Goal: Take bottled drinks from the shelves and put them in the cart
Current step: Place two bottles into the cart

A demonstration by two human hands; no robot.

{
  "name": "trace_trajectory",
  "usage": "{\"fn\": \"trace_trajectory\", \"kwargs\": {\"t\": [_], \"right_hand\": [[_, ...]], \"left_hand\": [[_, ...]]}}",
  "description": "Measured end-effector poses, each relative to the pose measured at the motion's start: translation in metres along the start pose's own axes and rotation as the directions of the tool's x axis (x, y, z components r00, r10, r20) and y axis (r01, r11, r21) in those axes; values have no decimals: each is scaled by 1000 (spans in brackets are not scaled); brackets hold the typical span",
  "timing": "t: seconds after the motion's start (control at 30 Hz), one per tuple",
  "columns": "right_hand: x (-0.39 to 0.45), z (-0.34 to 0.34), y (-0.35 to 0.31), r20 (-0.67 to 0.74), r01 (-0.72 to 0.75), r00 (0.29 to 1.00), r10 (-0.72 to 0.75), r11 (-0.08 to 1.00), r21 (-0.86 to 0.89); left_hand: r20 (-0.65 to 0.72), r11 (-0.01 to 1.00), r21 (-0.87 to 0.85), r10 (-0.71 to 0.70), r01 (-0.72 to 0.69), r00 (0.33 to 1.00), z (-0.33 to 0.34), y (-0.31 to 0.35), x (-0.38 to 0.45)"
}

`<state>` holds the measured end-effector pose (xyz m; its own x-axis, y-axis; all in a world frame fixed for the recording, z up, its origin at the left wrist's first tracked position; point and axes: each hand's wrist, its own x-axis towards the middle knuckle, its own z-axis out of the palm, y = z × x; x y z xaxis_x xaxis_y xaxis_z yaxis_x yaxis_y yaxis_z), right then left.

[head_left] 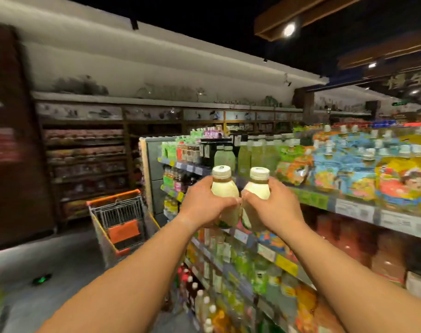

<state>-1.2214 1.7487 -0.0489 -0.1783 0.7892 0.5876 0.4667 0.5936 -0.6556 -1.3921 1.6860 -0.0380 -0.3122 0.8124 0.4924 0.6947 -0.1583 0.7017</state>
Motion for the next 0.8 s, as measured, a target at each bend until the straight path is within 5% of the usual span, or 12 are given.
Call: {"fn": "trace_trajectory", "kwargs": {"t": [0.4, 0.8], "right_hand": [[33, 281, -78, 333, -19, 940, -75, 963, 268], [194, 552, -81, 465, -33, 877, -119, 951, 307]], "left_hand": [[-225, 950, 134, -248, 282, 942, -149, -224, 32], [-330, 895, 99, -383, 436, 863, -218, -433, 209]]}}
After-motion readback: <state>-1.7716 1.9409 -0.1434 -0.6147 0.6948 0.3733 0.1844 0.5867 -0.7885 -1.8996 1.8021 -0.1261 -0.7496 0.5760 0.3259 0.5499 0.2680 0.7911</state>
